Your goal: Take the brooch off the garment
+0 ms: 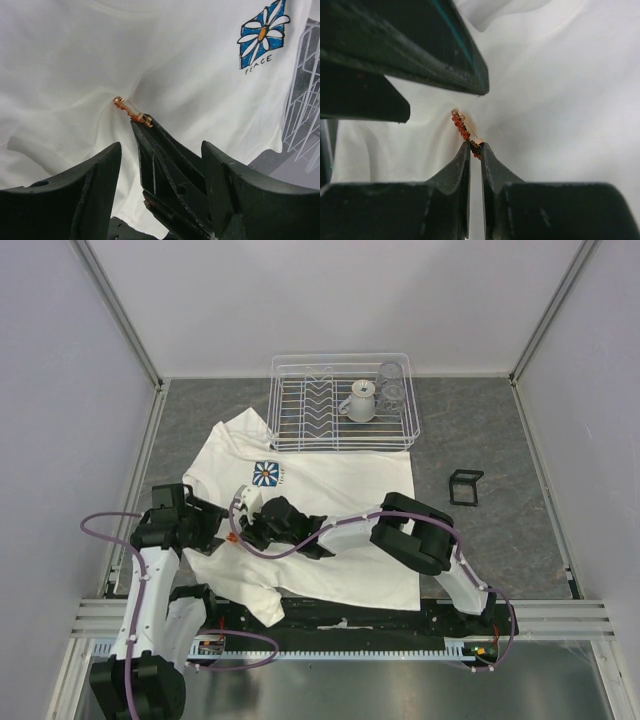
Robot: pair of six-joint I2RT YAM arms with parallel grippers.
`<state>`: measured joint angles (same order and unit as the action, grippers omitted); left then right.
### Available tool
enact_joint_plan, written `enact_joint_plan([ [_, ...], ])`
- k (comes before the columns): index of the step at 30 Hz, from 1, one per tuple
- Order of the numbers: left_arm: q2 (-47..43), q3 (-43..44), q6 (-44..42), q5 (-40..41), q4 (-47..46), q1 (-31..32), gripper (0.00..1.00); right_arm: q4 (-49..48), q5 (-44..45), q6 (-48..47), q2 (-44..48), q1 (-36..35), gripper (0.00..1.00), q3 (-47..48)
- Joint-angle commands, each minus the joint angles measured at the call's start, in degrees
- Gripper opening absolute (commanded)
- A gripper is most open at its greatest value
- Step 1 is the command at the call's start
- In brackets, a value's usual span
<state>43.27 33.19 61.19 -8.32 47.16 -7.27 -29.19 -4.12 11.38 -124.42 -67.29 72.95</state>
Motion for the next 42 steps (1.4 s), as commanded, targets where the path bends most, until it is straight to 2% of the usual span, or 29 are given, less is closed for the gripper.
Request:
enact_joint_plan([
  [1, 2.7, 0.6, 6.6, -2.7, 0.9, 0.0, 0.7, -1.0, 5.8, -4.7, 3.2, -0.6, 0.03, 1.6],
  [8, 4.4, -0.4, 11.0, -1.8, -1.0, 0.0, 0.56, -0.8, 9.0, -8.2, 3.3, -2.5, 0.03, 1.6],
  [16, 9.0, -1.9, 11.0, -1.5, -3.5, 0.0, 0.52, -1.7, 10.1, -8.7, 4.3, -2.9, 0.03, 0.5],
  [23, 8.9, -2.6, 10.9, 0.1, -3.8, 0.0, 0.5, -2.0, 10.0, -8.7, 4.4, -3.1, 0.03, 0.6],
  [28, 10.4, -3.5, 10.4, -1.5, -6.5, 0.0, 0.35, -2.4, 10.1, -8.9, 4.8, -3.3, 0.03, 0.2],
  [35, 11.3, -3.6, 9.0, -1.4, -7.3, 0.1, 0.22, -2.6, 10.0, -8.9, 5.3, -3.4, 0.05, -0.1],
  [36, 11.2, -3.7, 8.6, -1.3, -7.4, 0.1, 0.2, -2.7, 10.0, -8.7, 5.5, -3.4, 0.06, -0.3],
  [37, 11.0, -3.8, 8.1, -1.4, -8.0, 0.0, 0.04, -2.7, 9.8, -8.5, 5.8, -3.4, 0.16, -0.5],
  [39, 10.7, -4.4, 4.6, -2.3, -9.7, 0.1, 0.02, -1.5, 8.9, -7.7, 7.2, -2.9, 0.3, -1.5],
  [40, 10.4, -5.0, 2.8, -3.0, -12.9, 0.0, 0.02, -0.9, 8.6, -7.1, 8.0, -2.5, 0.42, -2.1],
  [42, 10.5, -5.7, -2.3, -4.2, -14.4, 0.0, 0.02, -0.7, 5.3, -2.3, 10.9, -0.1, 0.51, -4.9],
])
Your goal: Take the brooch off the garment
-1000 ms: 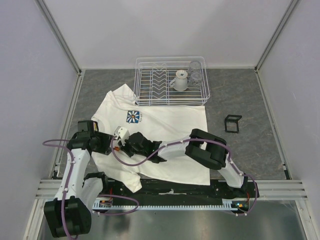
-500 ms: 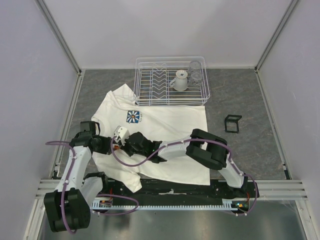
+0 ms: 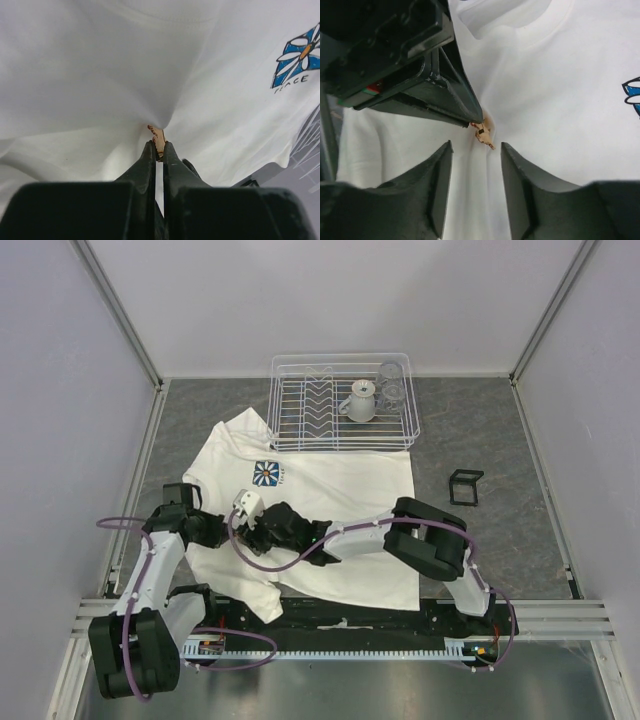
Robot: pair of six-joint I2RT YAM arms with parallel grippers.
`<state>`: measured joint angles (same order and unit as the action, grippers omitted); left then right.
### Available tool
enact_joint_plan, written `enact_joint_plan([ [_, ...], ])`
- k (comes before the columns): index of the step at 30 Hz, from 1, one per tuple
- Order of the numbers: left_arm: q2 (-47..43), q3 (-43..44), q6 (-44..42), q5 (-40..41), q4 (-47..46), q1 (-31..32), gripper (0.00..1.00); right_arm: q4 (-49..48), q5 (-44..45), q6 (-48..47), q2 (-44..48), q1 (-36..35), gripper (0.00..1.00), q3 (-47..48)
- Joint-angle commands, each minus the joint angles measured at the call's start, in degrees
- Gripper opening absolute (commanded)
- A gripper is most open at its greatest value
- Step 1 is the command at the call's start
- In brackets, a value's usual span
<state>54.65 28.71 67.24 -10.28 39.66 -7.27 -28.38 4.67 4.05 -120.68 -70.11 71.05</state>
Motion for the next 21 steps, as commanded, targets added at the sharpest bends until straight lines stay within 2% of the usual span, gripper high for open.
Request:
enact_joint_plan([
  [1, -0.6, -1.6, -10.4, -3.1, -8.6, 0.0, 0.02, -2.6, -4.5, 7.2, 8.0, 4.0, 0.58, -4.4],
  [2, -0.6, -2.4, -14.8, -3.8, -10.9, 0.0, 0.02, -5.5, -9.1, 9.5, 9.5, 5.2, 0.59, -7.0],
  [4, -0.7, -3.2, -17.6, -4.5, -12.3, 0.0, 0.02, -7.6, -12.1, 16.6, 9.9, 8.7, 0.63, -8.3],
  [7, -2.9, -5.0, -23.4, -6.9, -15.9, 0.0, 0.02, -5.3, -17.7, 21.0, 7.1, 10.5, 0.62, -4.9],
  [9, -5.3, -5.9, -23.6, -7.8, -17.4, 0.1, 0.02, -3.8, -22.4, 23.3, 3.0, 11.0, 0.59, -0.7],
  [15, -8.4, -7.5, -22.9, -6.1, -18.2, 0.1, 0.02, -8.4, -27.3, 30.4, -4.2, 10.8, 0.36, 2.8],
  [21, -8.4, -10.1, -21.0, -5.0, -20.0, 0.1, 0.02, -8.8, -25.8, 30.1, -5.0, 10.8, 0.28, 1.6],
])
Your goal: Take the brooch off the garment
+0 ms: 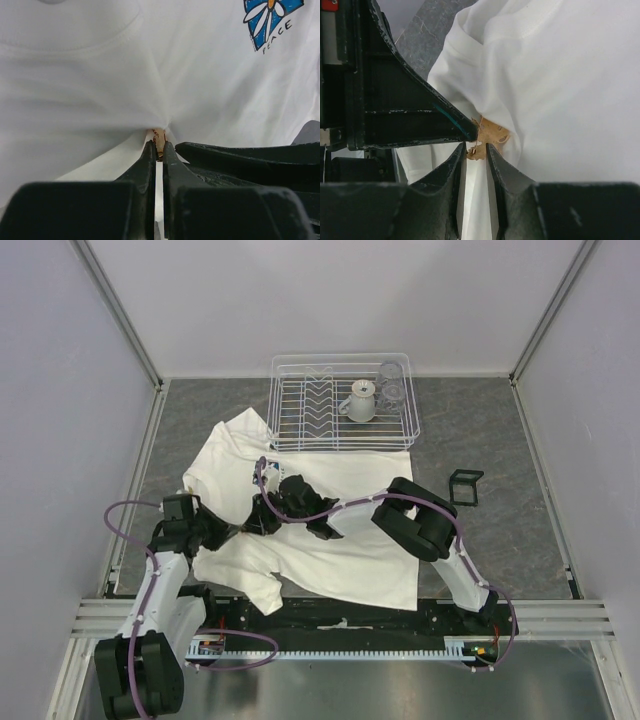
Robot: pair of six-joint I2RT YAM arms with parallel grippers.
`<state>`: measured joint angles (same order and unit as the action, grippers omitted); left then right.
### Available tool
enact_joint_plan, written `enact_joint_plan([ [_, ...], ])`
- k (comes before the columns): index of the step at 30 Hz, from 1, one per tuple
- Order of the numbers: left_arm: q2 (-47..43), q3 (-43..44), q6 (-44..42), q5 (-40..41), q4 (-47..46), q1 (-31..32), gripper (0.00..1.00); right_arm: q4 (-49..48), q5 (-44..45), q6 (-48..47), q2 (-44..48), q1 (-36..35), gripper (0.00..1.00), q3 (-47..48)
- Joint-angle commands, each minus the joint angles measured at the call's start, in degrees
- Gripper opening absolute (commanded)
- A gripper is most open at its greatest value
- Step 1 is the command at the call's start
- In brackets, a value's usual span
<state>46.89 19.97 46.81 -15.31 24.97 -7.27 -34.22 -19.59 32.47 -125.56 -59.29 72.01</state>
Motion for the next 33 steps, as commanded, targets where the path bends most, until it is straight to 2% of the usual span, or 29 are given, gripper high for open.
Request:
enact_joint_plan([
  [1, -0.8, -1.8, 0.1, 0.0, -6.1, 0.1, 0.02, -3.0, -1.7, 1.7, -0.2, 0.0, 0.28, 0.6],
  [10, -4.2, -3.2, 2.2, 3.0, -3.6, 0.0, 0.02, -4.3, -2.9, 3.1, -2.9, 0.0, 0.16, 1.6],
  [13, -4.4, -3.0, 2.5, 3.6, -2.6, 0.0, 0.12, -3.9, -3.0, 3.1, -3.6, 0.0, 0.15, 2.0],
  [17, -3.9, -3.4, 3.9, 4.7, -1.9, 0.0, 0.18, -3.9, -3.3, 3.8, -4.4, 0.0, 0.1, 2.5],
  [20, -3.9, -3.7, 5.1, 5.6, -1.7, 0.0, 0.32, -4.5, -3.8, 4.3, -4.8, -0.1, 0.08, 2.4],
  [21, -4.1, -3.8, 5.5, 6.1, -1.3, 0.0, 0.41, -4.5, -3.9, 4.4, -4.8, -0.1, 0.08, 2.3],
  [24, -4.7, -4.1, 7.0, 7.4, -0.5, 0.1, 0.5, -4.5, -4.0, 4.4, -5.0, 0.0, 0.05, 2.2],
  [31, -6.3, -6.0, 9.5, 7.7, -1.8, 0.0, 0.45, -5.7, -4.3, 5.1, -4.9, -0.1, 0.04, 1.7],
  [33, -6.2, -5.8, 9.3, 7.7, -1.5, 0.0, 0.44, -5.8, -4.4, 5.1, -4.7, -0.1, 0.09, 1.8],
])
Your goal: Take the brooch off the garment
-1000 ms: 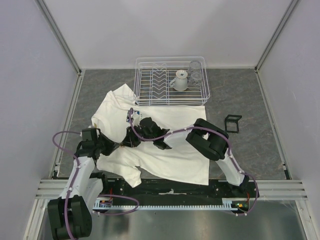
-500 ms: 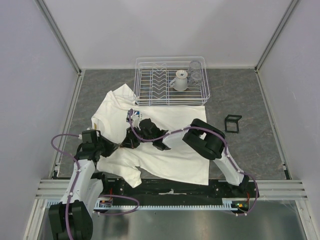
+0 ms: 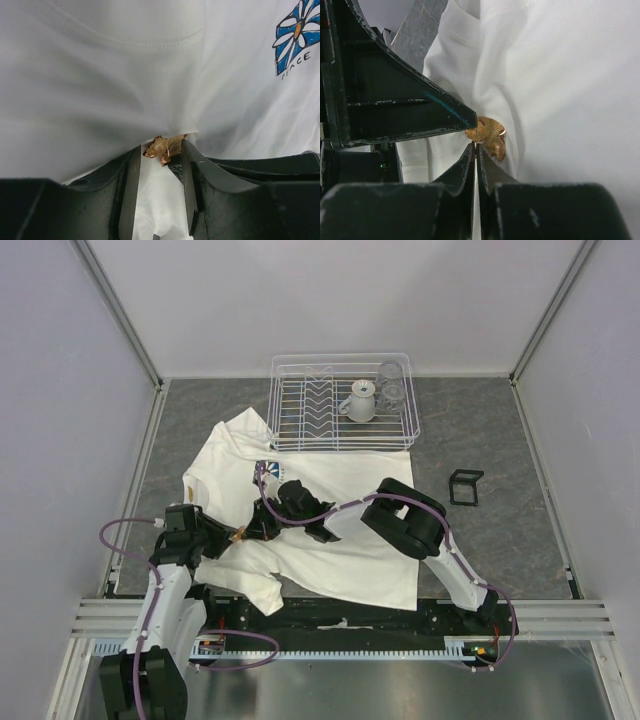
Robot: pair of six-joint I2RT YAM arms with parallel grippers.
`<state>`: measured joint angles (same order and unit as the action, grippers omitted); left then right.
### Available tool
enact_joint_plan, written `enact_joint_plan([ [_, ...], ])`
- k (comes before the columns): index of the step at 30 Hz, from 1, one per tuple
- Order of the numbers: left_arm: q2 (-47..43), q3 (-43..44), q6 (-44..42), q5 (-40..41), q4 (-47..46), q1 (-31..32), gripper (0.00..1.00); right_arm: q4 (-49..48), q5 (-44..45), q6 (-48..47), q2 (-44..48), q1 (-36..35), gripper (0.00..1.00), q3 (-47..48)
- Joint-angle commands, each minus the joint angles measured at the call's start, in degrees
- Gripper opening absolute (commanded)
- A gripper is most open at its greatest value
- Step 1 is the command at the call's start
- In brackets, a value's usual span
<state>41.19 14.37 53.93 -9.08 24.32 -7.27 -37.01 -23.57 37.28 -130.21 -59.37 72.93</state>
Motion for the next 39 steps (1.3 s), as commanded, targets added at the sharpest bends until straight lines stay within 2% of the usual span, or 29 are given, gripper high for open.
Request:
enact_joint_plan([
  [1, -0.5, 0.0, 2.1, 1.8, -0.3, 0.0, 0.44, -2.9, -0.4, 0.2, 0.1, 0.0, 0.12, 0.9],
  [7, -2.2, 0.7, 1.8, 1.7, 0.9, 0.1, 0.41, -0.3, 0.8, -1.9, 2.9, 0.7, 0.29, 1.2],
  [8, -2.5, 0.7, 1.6, 1.5, 1.0, 0.1, 0.4, -0.3, 1.0, -2.0, 3.3, 1.0, 0.34, 1.1],
  [14, -3.0, 2.2, 1.4, 1.6, 2.7, 0.1, 0.4, -0.3, 0.6, -1.9, 3.7, 1.8, 0.43, 1.3],
  [25, -2.8, 2.4, 1.5, 2.0, 3.9, 0.0, 0.4, 3.2, 0.8, -3.1, 1.8, 2.2, 0.43, 4.1],
  [29, -2.1, 2.2, 1.7, 1.6, 3.6, 0.0, 0.46, 2.7, 0.2, -2.4, 0.2, 2.3, 0.42, 4.6],
  [39, 0.2, 2.3, 3.4, 2.4, 3.3, 0.1, 0.41, 1.4, -1.0, -0.5, -1.8, 1.7, 0.37, 4.9],
])
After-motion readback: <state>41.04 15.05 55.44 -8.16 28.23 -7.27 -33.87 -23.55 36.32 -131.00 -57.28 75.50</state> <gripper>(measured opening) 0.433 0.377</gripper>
